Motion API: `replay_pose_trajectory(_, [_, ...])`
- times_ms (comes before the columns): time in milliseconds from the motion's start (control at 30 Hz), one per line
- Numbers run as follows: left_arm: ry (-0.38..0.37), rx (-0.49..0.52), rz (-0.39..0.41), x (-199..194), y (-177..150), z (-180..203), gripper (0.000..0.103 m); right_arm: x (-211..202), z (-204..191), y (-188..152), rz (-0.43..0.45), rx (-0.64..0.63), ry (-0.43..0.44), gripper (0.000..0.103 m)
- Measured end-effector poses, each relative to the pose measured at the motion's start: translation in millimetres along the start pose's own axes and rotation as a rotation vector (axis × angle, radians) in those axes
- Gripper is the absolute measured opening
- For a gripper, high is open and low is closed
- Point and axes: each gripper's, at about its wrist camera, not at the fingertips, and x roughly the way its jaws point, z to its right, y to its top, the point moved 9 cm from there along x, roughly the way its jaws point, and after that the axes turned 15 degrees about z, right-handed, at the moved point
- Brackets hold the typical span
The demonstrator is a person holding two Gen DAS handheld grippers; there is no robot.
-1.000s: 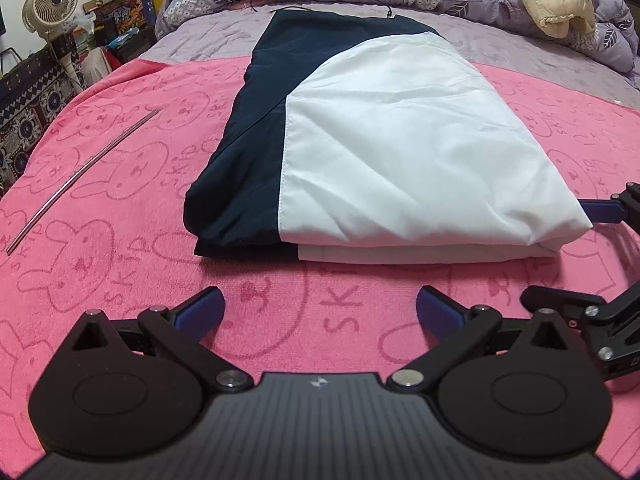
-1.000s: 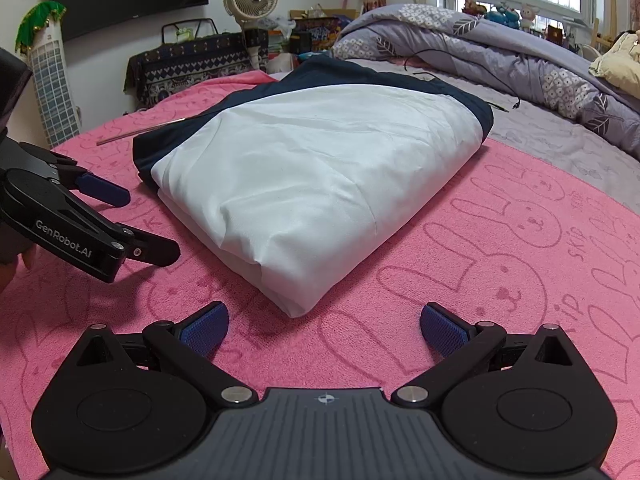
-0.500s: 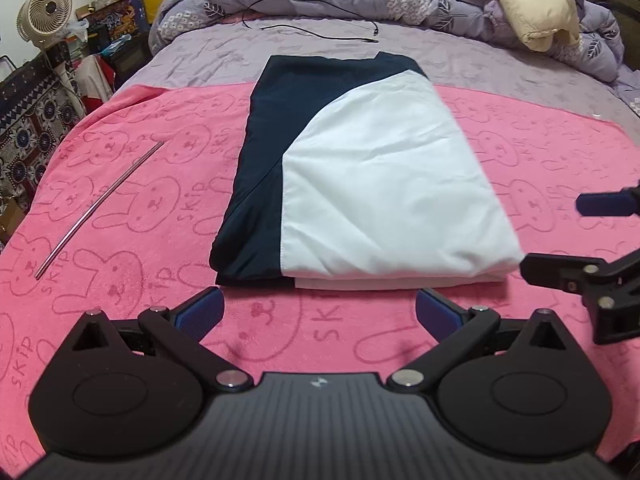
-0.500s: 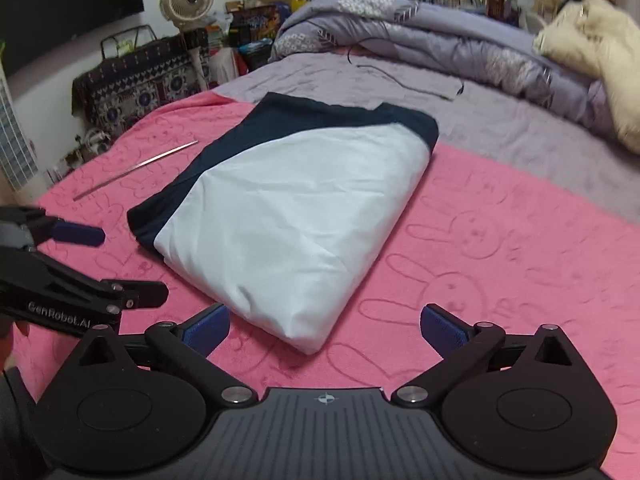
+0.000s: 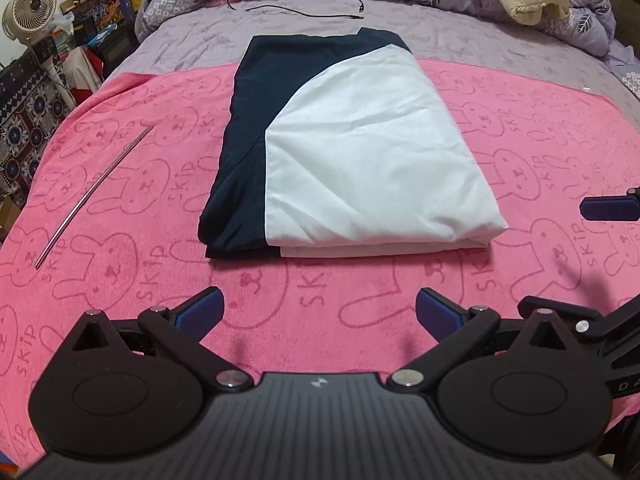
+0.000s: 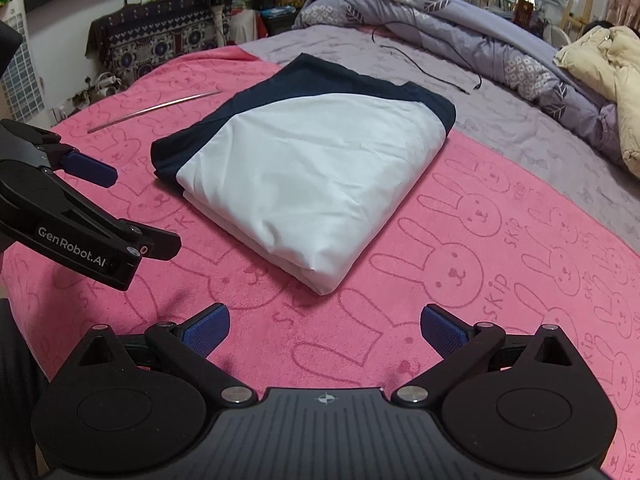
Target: Fold clothes
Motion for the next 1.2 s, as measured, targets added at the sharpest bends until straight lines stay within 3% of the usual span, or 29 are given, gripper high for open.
replay_pose_trajectory(500, [0.01, -0.025, -0.025, 10, -4, -4, 0.103, 7, -7, 8, -0.006, -0.034, 0.013, 0.103])
replay_pose_trajectory(833, [-0.061, -0.002, 0.0, 11, -8, 2, 0.103, 9, -10, 7, -0.018, -0.058, 0.028, 0.103])
replay_pose_trajectory(1200, [-0.072, 0.0, 0.0, 15, -18, -2, 0.103, 12, -13, 1, -0.033, -0.061, 0.044, 0.103])
